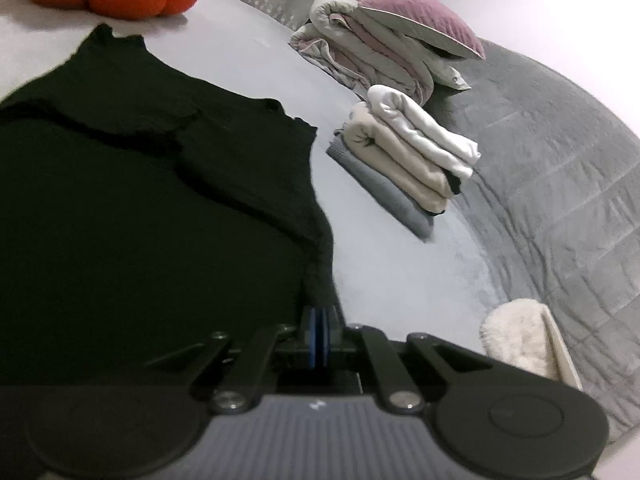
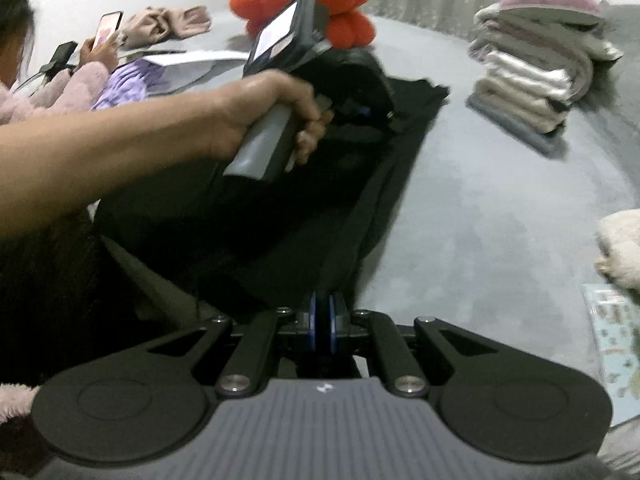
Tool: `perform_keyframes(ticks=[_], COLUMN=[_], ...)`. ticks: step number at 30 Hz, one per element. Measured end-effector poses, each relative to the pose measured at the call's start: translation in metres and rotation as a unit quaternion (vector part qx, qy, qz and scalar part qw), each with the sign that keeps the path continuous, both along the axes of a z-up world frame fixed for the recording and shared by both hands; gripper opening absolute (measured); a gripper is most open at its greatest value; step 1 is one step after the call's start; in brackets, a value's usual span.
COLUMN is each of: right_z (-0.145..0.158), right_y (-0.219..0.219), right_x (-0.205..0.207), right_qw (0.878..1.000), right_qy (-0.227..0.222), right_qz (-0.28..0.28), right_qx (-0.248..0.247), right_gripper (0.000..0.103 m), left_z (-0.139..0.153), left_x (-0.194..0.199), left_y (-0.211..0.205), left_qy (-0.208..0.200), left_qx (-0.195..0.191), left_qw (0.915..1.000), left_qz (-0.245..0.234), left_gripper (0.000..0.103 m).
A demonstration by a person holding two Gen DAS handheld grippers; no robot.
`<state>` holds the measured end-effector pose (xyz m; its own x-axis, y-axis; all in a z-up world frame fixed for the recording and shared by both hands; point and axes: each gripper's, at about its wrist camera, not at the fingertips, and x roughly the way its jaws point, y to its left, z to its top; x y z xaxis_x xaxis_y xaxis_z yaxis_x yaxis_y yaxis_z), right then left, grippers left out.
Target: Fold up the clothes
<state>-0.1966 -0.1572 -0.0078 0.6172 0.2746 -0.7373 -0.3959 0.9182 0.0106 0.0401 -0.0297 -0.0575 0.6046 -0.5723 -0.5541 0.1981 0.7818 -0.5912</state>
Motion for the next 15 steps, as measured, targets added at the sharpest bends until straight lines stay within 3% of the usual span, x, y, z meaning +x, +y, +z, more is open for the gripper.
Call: perform_keyframes(ticks=[6, 7, 10, 15], right_z=[-0.016, -0.018, -0.022, -0.014], right_y=[-0.002, -0.003, -0.007, -0.026], right_x=[0.016, 0.018, 0.024, 0.027], right_qw=[0.996, 0.995, 0.991, 0.988], right_qy=[0.051, 0.059, 0.076, 0.075], right_qz=[0.013, 0.015, 0.018, -0.002], right_qx=[0.068, 0.079, 0.107, 0.136], right_gripper=[0.011, 0.018, 0.018, 0.018], left_z=[0.003, 0.004, 0.01, 0.019], left_x=[-0.001, -0.001, -0.006, -0.021], left_y=[0.013, 0.017, 0.026, 0.04], left_qy=[-0.001, 0.002, 0.0, -0.011], left_qx=[0.057, 0.059, 0.067, 0.086], left_qw=[0.9983, 0.9982, 0.9977, 0.9957], left_qz=[0.011, 0.01, 0.0, -0.032], left_gripper=[0.006, 0.013, 0.03, 0.041])
